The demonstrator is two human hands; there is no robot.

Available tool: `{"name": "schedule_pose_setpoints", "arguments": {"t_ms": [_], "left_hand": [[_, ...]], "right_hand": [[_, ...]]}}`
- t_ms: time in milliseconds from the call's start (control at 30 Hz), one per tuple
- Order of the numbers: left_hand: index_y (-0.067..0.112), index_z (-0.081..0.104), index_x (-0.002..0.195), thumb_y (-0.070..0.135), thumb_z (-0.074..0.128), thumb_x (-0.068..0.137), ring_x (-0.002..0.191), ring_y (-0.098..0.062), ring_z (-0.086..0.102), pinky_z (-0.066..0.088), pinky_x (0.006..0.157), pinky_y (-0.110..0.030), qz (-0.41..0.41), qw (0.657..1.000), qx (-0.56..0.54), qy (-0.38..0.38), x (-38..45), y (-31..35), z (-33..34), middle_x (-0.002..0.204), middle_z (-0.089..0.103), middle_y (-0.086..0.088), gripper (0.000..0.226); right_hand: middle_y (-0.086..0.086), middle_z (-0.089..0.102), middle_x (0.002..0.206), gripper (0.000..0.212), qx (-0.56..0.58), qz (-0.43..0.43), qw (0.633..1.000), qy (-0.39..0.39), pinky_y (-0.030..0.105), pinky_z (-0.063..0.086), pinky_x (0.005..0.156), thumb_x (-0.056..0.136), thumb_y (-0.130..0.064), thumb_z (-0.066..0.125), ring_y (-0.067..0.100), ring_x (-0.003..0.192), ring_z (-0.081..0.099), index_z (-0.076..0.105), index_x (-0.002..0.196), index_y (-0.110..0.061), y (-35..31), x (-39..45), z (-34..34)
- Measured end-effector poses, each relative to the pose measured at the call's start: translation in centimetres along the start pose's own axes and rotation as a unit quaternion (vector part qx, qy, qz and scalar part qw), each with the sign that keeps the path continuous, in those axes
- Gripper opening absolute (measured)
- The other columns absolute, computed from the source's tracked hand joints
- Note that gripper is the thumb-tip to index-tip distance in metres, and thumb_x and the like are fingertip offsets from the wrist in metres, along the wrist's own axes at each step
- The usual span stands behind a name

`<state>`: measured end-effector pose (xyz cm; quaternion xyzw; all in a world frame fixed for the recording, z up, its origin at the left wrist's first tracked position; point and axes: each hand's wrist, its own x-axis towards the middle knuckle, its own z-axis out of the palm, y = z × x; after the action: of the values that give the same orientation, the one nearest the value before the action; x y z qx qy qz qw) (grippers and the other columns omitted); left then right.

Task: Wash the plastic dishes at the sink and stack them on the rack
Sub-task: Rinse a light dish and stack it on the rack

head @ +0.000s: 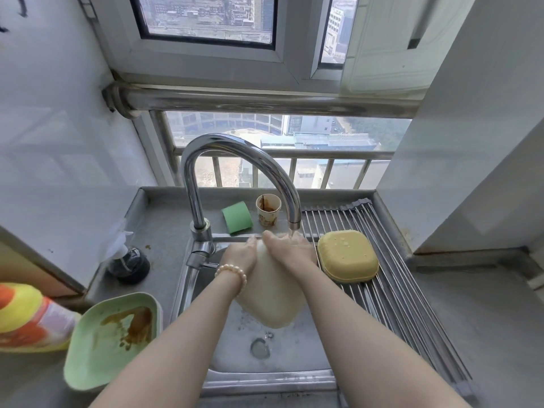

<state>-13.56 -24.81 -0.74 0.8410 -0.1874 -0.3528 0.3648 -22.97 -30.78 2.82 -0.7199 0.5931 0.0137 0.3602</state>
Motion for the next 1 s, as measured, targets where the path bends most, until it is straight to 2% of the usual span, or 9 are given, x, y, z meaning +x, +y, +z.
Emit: {"name": "schedule_pose_setpoints", "arguments": {"t_ms": [100,200,333,400,500,667,767,900,1000], "left_hand": [[0.005,0.069,0.103,0.065,0.048,0.088,0.105,-0.029,0.060,0.044,0.086,-0.031,-0.017,0.999,-0.046,-0.021,-1.1,0.3,0.3,0.112,0.066,-0.012,0.065],[0.011,0.066,0.086,0.080,0.062,0.062,0.088,-0.024,0.063,0.049,0.084,-0.033,-0.080,0.987,-0.131,-0.057,-2.0,0.3,0.5,0.089,0.065,-0.003,0.073],[0.007,0.065,0.102,0.064,0.072,0.066,0.087,-0.025,0.064,0.052,0.089,-0.036,-0.137,0.961,-0.235,-0.046,-1.7,0.0,1.4,0.099,0.068,-0.009,0.068],[0.006,0.064,0.110,0.061,0.070,0.068,0.093,-0.028,0.065,0.051,0.094,-0.041,-0.158,0.945,-0.287,-0.025,-1.4,0.0,1.8,0.106,0.068,-0.012,0.069],[0.004,0.062,0.116,0.063,0.064,0.065,0.100,-0.031,0.064,0.049,0.096,-0.043,-0.187,0.932,-0.310,-0.006,-0.6,-0.9,2.7,0.113,0.067,-0.012,0.078],[0.001,0.061,0.120,0.067,0.054,0.066,0.107,-0.032,0.062,0.048,0.098,-0.044,-0.203,0.934,-0.293,0.002,0.0,-2.2,3.4,0.121,0.064,-0.015,0.085],[0.002,0.061,0.119,0.063,0.053,0.081,0.107,-0.030,0.062,0.048,0.098,-0.043,-0.189,0.940,-0.284,0.004,-0.4,-2.6,3.0,0.119,0.064,-0.014,0.072],[0.001,0.060,0.121,0.058,0.052,0.087,0.109,-0.031,0.060,0.046,0.100,-0.043,-0.179,0.942,-0.282,0.007,-1.0,-2.2,2.3,0.122,0.062,-0.014,0.067],[0.000,0.058,0.123,0.055,0.053,0.089,0.110,-0.031,0.059,0.046,0.099,-0.041,-0.178,0.943,-0.282,0.013,-0.8,-2.1,2.1,0.124,0.060,-0.016,0.065]], "right_hand": [[0.012,0.045,0.141,0.055,0.040,0.018,0.998,-0.043,0.034,0.033,0.101,0.095,-0.045,0.036,0.030,0.131,0.040,0.046,0.135,-0.009,0.1,0.2,-1.5],[0.012,0.044,0.142,0.047,0.025,0.018,0.999,-0.045,0.036,0.031,0.106,0.100,-0.036,0.031,0.029,0.132,0.040,0.050,0.133,-0.007,0.1,0.6,-1.8],[0.013,0.062,0.118,0.051,-0.108,-0.051,0.981,0.154,0.042,0.034,0.097,0.098,-0.042,0.028,0.029,0.114,0.052,0.063,0.111,-0.008,0.3,-0.6,0.7],[0.010,0.058,0.119,0.056,-0.172,-0.093,0.959,0.206,0.046,0.029,0.095,0.096,-0.052,0.023,0.028,0.115,0.045,0.060,0.116,-0.015,0.3,-1.9,2.3],[0.010,0.044,0.134,0.068,-0.181,-0.066,0.968,0.164,0.055,0.025,0.103,0.090,-0.067,0.020,0.030,0.126,0.034,0.046,0.133,-0.021,0.9,-2.2,2.9],[0.014,0.027,0.152,0.084,-0.158,-0.015,0.984,0.082,0.049,0.035,0.098,0.083,-0.078,0.023,0.037,0.137,0.024,0.034,0.145,-0.021,1.3,-1.1,1.5],[0.015,0.045,0.141,0.085,-0.139,-0.004,0.990,0.032,0.041,0.040,0.095,0.082,-0.078,0.026,0.033,0.128,0.041,0.049,0.134,-0.015,1.4,0.5,0.3],[0.013,0.055,0.132,0.044,-0.055,-0.033,0.998,0.004,0.031,0.037,0.097,0.098,-0.041,0.036,0.030,0.124,0.048,0.061,0.119,-0.012,2.2,1.9,-1.2],[0.013,0.056,0.132,0.034,0.083,0.024,0.996,-0.023,0.022,0.040,0.086,0.100,-0.017,0.036,0.029,0.125,0.047,0.060,0.122,-0.006,2.8,2.8,-1.3]]}}
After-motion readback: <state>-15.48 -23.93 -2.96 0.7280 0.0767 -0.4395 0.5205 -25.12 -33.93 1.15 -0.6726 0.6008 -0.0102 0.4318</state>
